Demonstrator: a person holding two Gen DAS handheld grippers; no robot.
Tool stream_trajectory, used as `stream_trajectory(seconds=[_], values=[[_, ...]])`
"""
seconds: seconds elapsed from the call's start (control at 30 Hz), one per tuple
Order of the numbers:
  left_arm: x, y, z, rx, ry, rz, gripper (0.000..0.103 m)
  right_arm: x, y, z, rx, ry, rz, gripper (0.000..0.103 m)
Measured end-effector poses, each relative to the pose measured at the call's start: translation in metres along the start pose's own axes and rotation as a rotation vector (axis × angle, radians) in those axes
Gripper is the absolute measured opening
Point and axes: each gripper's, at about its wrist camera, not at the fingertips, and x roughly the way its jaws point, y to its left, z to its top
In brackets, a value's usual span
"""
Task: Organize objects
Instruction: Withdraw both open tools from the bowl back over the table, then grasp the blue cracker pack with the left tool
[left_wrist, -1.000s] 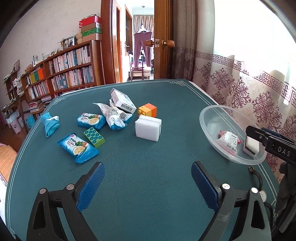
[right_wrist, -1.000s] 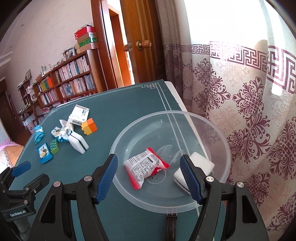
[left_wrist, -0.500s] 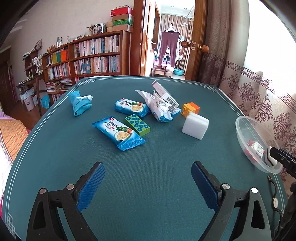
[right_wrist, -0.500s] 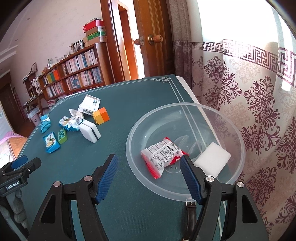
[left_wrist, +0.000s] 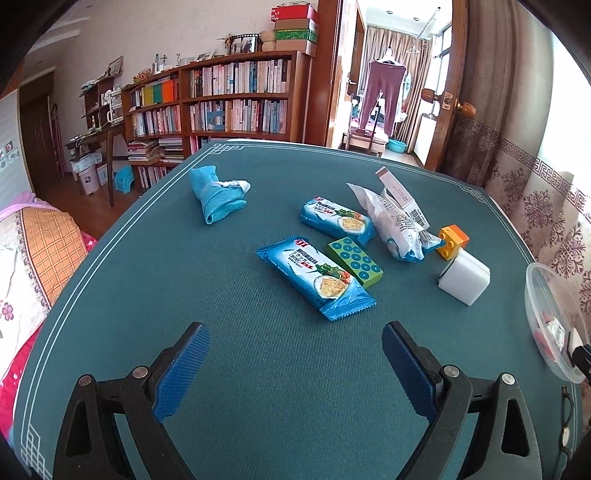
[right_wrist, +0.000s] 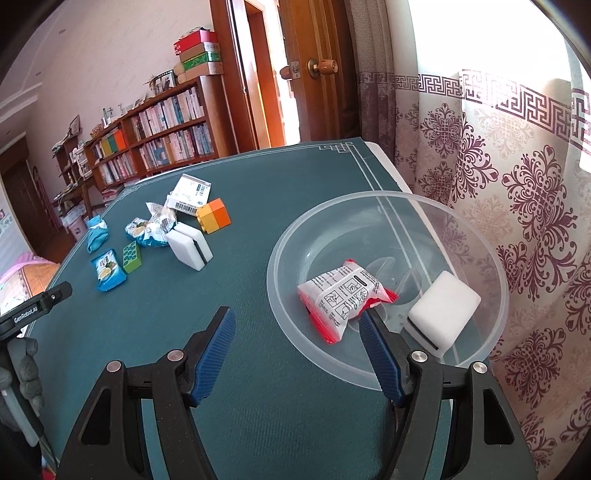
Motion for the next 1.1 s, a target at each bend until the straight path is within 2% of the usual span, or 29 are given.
stream_trajectory(seconds=[0.17, 0.47, 0.77, 0.97, 1.07, 1.1], values=[[0.022, -0.009, 0.018, -0.017, 0.043, -0.002, 0.100, -0.003, 0.003, 0.000, -0.010, -0.005, 0.008, 0.071], [0.069, -0.016, 0.042, -0.028, 0.075, 0.081, 0.100, 0.001, 0.003, 0.001, 0.005, 0.013, -0.006, 0.071], [0.095, -0.001, 0.035, -0.069, 0.118, 0.050, 0.100, 0.017, 0.025, 0.011, 0.011, 0.045, 0.000, 0.071], [0.093, 0.008, 0.030, -0.098, 0.107, 0.029, 0.099, 0.036, 0.057, 0.024, -0.029, 0.092, 0.057, 0.071], [0.091, 0.006, 0.029, -0.086, 0.095, 0.031, 0.091, 0.044, 0.074, 0.033, -0.050, 0.100, 0.077, 0.071], [0.089, 0.005, 0.028, -0.081, 0.089, 0.034, 0.085, 0.048, 0.081, 0.035, -0.057, 0.104, 0.085, 0.071]])
